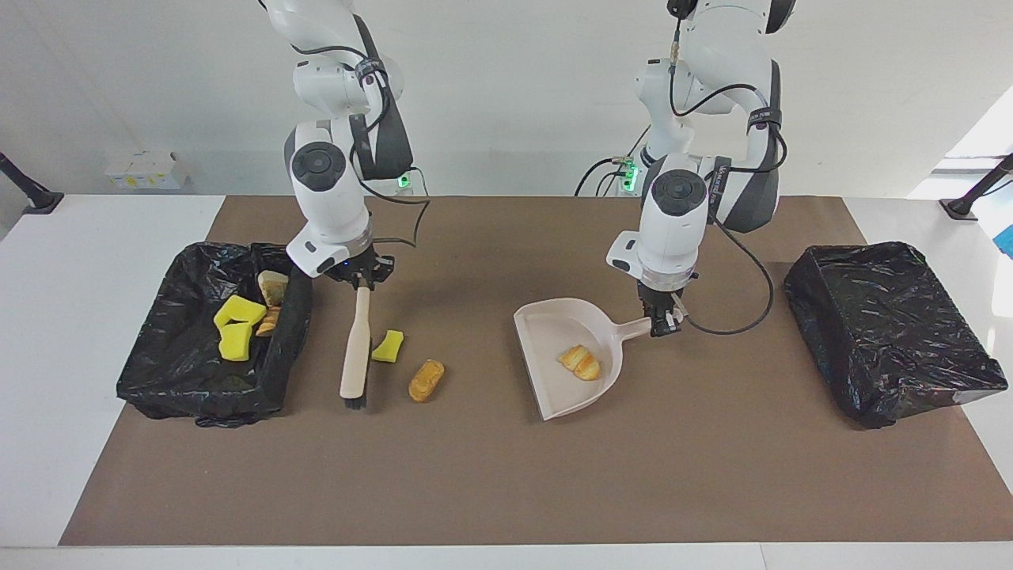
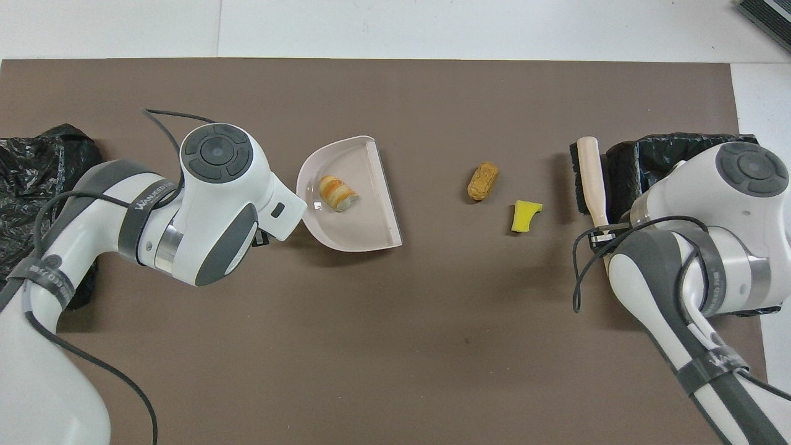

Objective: Sweep and dump trash in bin

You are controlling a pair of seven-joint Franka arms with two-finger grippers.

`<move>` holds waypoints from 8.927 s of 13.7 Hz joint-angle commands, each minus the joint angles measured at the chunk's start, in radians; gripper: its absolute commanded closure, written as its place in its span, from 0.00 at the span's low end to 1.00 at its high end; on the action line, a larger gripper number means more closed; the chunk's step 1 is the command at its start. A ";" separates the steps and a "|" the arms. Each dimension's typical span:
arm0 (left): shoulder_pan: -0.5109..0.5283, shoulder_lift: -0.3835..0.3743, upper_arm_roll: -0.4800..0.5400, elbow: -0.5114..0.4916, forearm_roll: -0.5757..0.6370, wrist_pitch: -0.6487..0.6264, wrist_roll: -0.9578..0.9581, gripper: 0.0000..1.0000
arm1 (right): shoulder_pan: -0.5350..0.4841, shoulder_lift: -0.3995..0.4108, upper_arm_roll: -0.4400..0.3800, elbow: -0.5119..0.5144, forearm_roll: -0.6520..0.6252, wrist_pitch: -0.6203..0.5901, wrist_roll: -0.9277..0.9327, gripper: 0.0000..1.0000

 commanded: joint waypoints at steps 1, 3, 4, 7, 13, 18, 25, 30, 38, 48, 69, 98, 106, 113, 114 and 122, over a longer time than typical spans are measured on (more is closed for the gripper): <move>-0.020 -0.008 0.009 0.000 0.028 -0.026 -0.044 1.00 | 0.050 0.023 0.020 -0.039 -0.011 0.001 0.036 1.00; -0.019 -0.008 0.009 -0.002 0.028 -0.023 -0.047 1.00 | 0.076 0.042 0.025 -0.030 -0.013 0.044 -0.047 1.00; -0.017 -0.010 0.008 -0.011 0.028 -0.012 -0.048 1.00 | 0.103 0.059 0.025 -0.022 -0.010 0.068 -0.088 1.00; -0.010 -0.028 0.008 -0.046 0.028 -0.003 -0.059 1.00 | 0.166 0.094 0.034 0.030 0.007 0.069 -0.108 1.00; -0.019 -0.077 0.008 -0.134 0.041 0.019 -0.082 1.00 | 0.281 0.096 0.037 0.047 0.182 0.044 -0.083 1.00; -0.050 -0.120 0.005 -0.212 0.042 0.055 -0.162 1.00 | 0.412 0.140 0.035 0.067 0.352 0.091 0.085 1.00; -0.067 -0.157 0.005 -0.318 0.042 0.230 -0.166 1.00 | 0.512 0.081 0.052 0.061 0.421 0.072 0.220 1.00; -0.054 -0.154 0.009 -0.304 0.042 0.204 -0.101 1.00 | 0.359 -0.060 0.046 0.018 0.424 -0.124 0.096 1.00; -0.080 -0.296 0.008 -0.392 0.135 0.044 -0.045 1.00 | 0.298 -0.272 0.046 -0.322 0.424 -0.031 0.131 1.00; -0.151 -0.304 0.000 -0.454 0.140 0.094 -0.291 1.00 | 0.548 -0.082 0.052 -0.208 0.544 0.153 0.256 1.00; 0.217 -0.194 0.002 -0.031 -0.119 -0.108 0.330 1.00 | 0.703 -0.260 0.052 -0.263 0.420 0.061 0.608 1.00; 0.863 -0.036 0.014 0.169 0.477 0.097 0.982 1.00 | 0.877 0.014 0.048 -0.033 0.363 0.065 0.736 0.00; 0.774 -0.114 0.014 0.153 0.957 0.078 0.812 1.00 | 0.532 -0.218 0.029 0.004 0.242 -0.102 0.689 0.00; 0.757 -0.203 0.005 0.150 1.009 0.031 0.811 1.00 | 0.193 -0.217 -0.017 0.258 0.226 -0.263 0.431 0.00; 0.753 -0.206 0.005 0.139 0.963 0.028 0.812 1.00 | 0.171 -0.211 -0.015 0.288 0.190 -0.272 0.415 0.00; 0.676 -0.205 0.003 0.086 0.347 -0.015 0.803 1.00 | 0.127 -0.002 -0.024 0.667 -0.033 -0.499 0.322 0.00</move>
